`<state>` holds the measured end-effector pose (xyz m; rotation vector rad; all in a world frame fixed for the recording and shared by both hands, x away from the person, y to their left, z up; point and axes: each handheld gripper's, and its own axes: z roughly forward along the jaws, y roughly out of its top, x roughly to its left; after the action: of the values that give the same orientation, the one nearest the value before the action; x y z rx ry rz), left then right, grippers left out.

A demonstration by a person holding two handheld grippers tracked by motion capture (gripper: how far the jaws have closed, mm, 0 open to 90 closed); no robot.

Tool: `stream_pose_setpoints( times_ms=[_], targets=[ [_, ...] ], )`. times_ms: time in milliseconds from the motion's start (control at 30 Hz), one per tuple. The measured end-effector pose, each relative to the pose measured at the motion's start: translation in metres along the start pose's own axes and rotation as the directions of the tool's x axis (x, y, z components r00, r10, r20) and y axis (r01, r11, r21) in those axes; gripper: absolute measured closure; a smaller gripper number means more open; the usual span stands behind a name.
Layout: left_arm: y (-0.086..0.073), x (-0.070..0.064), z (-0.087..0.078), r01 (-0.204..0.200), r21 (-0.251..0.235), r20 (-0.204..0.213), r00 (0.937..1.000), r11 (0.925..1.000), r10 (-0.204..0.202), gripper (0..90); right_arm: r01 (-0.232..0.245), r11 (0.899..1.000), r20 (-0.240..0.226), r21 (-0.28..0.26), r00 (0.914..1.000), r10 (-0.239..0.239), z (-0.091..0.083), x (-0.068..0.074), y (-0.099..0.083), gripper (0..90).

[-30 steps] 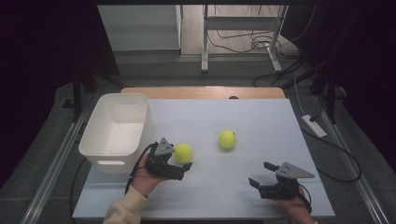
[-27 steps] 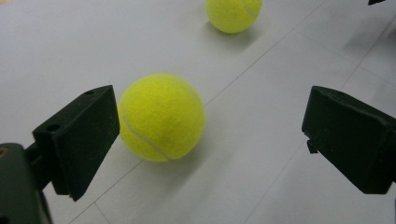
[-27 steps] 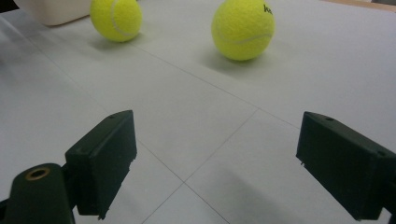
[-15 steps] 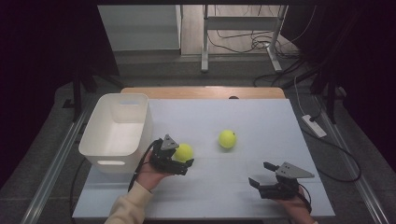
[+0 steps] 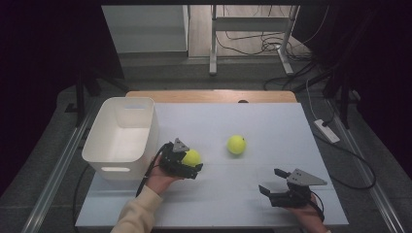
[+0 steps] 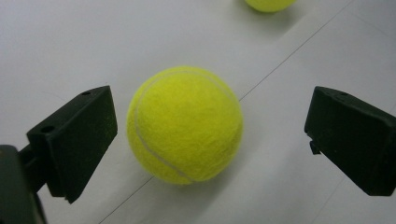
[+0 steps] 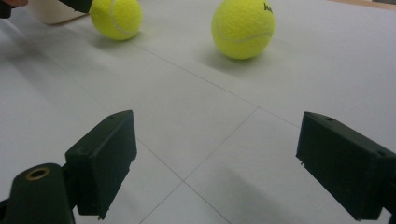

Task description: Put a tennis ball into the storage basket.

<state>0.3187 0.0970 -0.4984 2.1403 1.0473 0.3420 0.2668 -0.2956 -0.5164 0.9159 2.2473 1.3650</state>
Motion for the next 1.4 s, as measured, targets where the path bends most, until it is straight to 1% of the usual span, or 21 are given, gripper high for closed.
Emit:
stream_pose_setpoints(
  times_ms=[367,400,467,567,667,733,767,833,867,900,1000,1133,1300,1400],
  targets=[
    [-0.001,0.003,0.011,0.006,0.029,0.005,1.0,0.9996,-0.006,3.6,0.0,1.0,-0.001,-0.001,1.0,0.0,0.001,0.0,0.0,12.0],
    [-0.001,0.004,0.012,0.006,0.032,0.007,1.0,0.9995,-0.006,3.6,-0.001,1.0,-0.001,-0.001,1.0,0.001,0.001,0.0,0.0,12.0],
    [-0.001,0.006,0.017,0.019,0.047,0.023,0.9995,0.9987,-0.02,4.1,-0.001,1.0,0.0,0.0,1.0,0.001,0.0,0.0,0.0,12.0],
    [-0.001,0.007,0.019,0.025,0.055,0.027,0.9993,0.9982,-0.027,5.2,-0.002,1.0,-0.001,0.0,1.0,0.002,0.0,0.0,0.0,11.9],
    [-0.002,0.008,0.021,0.025,0.063,0.024,0.9994,0.9977,-0.027,8.8,-0.002,1.0,0.0,0.0,1.0,0.002,0.0,0.0,0.0,11.9],
    [-0.003,0.009,0.021,0.022,0.062,0.017,0.9996,0.9978,-0.023,13.8,-0.002,1.0,0.0,0.0,1.0,0.002,0.0,0.0,0.0,11.9],
    [-0.003,0.01,0.02,0.029,0.05,0.01,0.9995,0.9983,-0.029,13.8,-0.002,1.0,0.0,0.001,1.0,0.002,0.0,0.0,0.0,11.9],
    [-0.005,0.013,0.019,0.03,0.037,-0.003,0.9996,0.9989,-0.03,23.2,-0.002,1.0,0.0,0.002,1.0,0.002,0.0,0.0,0.0,11.9],
    [-0.005,0.013,0.019,0.03,0.037,-0.003,0.9996,0.9989,-0.03,25.5,-0.002,1.0,0.0,0.002,1.0,0.002,0.0,0.0,0.0,11.9],
    [-0.006,0.016,0.018,0.042,0.03,0.011,0.999,0.9987,-0.042,25.8,-0.002,1.0,0.001,0.003,1.0,0.002,0.0,0.0,0.0,11.9],
    [-0.007,0.017,0.018,0.042,0.029,0.017,0.999,0.9987,-0.042,26.2,-0.003,1.0,0.001,0.003,1.0,0.003,0.0,0.0,0.0,11.9],
    [-0.007,0.016,0.017,0.034,0.031,0.014,0.9993,0.9989,-0.035,26.8,-0.003,1.0,0.0,0.002,1.0,0.003,0.001,0.0,-0.001,11.9],
    [-0.007,0.015,0.016,0.025,0.026,-0.003,0.9997,0.9993,-0.025,27.0,-0.005,1.0,0.002,0.003,1.0,0.005,0.0,0.0,-0.001,11.9],
    [-0.006,0.015,0.012,0.029,0.009,0.0,0.9996,0.9995,-0.029,27.0,-0.004,1.0,0.002,0.005,1.0,0.004,0.0,0.0,-0.001,12.0]
  ],
)
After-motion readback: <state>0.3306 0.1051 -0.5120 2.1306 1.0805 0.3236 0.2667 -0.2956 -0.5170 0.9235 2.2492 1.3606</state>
